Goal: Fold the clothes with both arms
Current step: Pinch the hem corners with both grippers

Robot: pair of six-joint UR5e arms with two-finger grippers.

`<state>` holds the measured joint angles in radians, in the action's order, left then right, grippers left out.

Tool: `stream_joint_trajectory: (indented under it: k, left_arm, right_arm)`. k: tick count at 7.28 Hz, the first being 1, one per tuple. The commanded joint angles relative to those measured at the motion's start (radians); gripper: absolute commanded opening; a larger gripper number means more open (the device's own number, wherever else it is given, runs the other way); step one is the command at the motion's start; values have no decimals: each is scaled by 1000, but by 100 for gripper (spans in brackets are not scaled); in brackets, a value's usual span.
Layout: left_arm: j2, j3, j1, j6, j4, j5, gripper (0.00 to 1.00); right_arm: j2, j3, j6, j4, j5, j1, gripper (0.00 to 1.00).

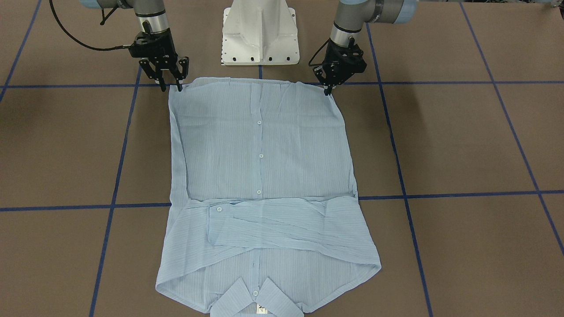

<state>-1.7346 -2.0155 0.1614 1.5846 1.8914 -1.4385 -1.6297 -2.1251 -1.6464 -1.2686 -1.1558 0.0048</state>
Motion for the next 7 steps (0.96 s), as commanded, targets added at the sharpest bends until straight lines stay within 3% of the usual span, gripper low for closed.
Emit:
stream_joint_trajectory:
  k: [1,3,4,7]
  left_arm:
    - [-5,0,1,0,0,1,0]
    - [-13,-5,1,2,0,1,0]
    - [-23,-3,1,2,0,1,0]
    - [-25,-41,7,-6,-3,-5,0]
  right_arm:
    - [1,1,-4,-12,8,-19,43]
    - [2,-2,-3,-17,8,-16,11]
    - [-1,-1,-3,-24,10,-16,0]
    - [-15,-19,-3,-31,39,-16,0]
